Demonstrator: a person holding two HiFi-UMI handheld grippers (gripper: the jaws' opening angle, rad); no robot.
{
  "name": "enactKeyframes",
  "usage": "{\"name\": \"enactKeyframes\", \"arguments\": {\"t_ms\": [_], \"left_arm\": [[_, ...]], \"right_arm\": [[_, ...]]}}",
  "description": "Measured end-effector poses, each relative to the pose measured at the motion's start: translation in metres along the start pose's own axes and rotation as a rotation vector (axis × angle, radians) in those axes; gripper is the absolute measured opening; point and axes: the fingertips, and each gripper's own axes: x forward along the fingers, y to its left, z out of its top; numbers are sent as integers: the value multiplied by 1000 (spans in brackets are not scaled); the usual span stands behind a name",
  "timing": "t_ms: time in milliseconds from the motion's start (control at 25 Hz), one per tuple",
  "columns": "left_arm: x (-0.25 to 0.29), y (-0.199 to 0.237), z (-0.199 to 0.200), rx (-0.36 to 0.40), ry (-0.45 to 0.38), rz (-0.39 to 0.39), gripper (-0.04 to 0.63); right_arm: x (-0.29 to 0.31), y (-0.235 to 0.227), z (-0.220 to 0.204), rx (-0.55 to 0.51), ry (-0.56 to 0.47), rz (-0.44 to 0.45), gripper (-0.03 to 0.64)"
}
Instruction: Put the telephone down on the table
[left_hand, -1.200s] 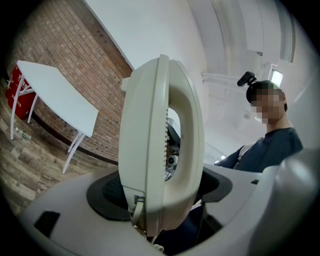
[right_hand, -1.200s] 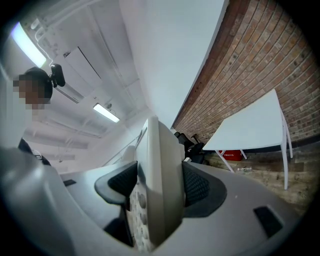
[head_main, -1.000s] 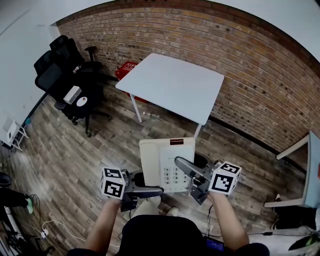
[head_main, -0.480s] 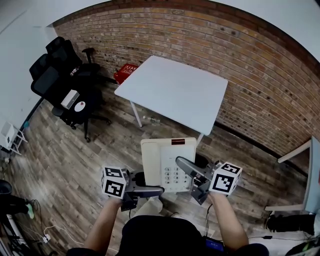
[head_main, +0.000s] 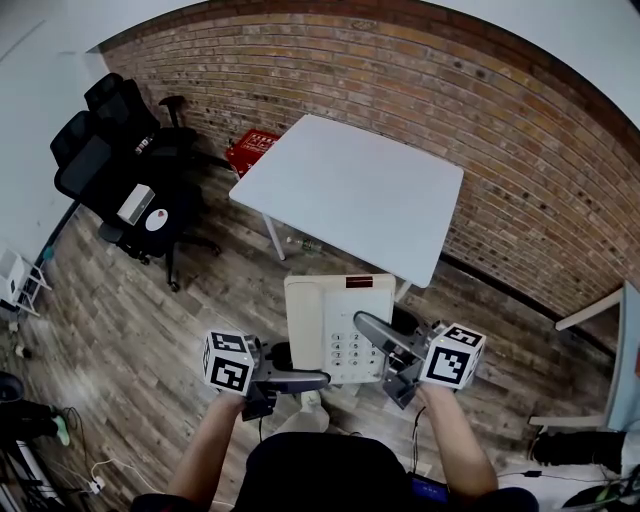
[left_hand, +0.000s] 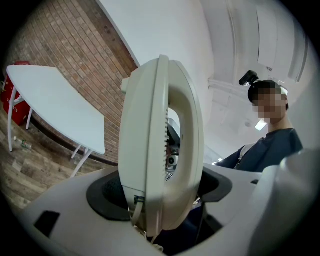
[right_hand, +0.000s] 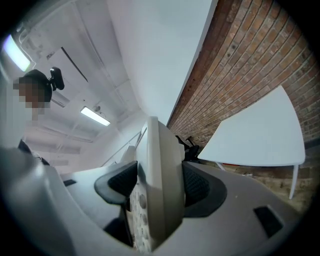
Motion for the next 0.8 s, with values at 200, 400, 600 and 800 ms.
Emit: {"name": "enactKeyframes", "arguments": {"t_ms": [200, 400, 600, 800], "left_arm": [[-12, 15, 20, 10, 5, -16, 379], [-26, 30, 37, 14, 6, -31, 379], [-43, 44, 48, -11, 10, -44, 379], [-57, 58, 57, -8, 17, -55, 379]], "right_arm": [[22, -7, 12, 2, -3, -15, 268], [46, -13, 20, 2, -7, -31, 268], [68, -19, 21, 5, -14, -52, 268], [86, -25, 22, 10, -24, -68, 268]]}}
